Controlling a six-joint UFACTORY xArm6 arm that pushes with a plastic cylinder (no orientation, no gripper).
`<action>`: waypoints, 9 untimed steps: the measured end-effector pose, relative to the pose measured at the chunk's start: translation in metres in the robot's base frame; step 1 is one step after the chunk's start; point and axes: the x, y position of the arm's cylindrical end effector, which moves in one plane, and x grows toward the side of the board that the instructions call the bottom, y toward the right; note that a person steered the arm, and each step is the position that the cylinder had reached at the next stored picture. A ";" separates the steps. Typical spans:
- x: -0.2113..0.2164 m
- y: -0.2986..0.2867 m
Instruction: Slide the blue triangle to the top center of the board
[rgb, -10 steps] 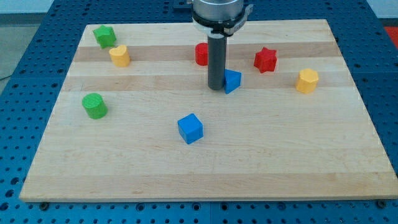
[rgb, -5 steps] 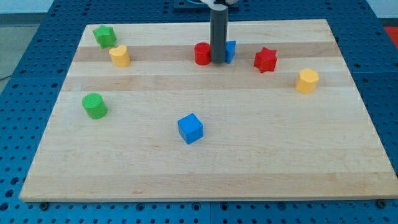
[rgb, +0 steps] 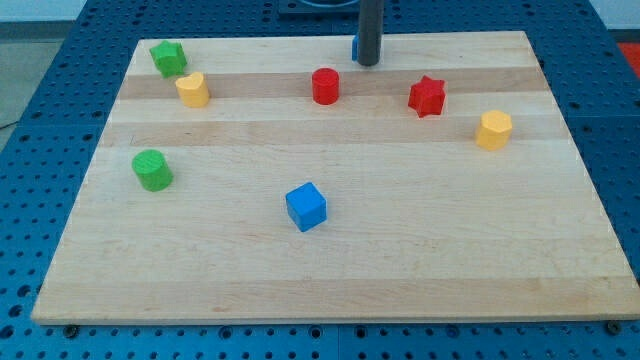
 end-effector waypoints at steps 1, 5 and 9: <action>0.004 0.019; -0.035 -0.023; -0.012 -0.009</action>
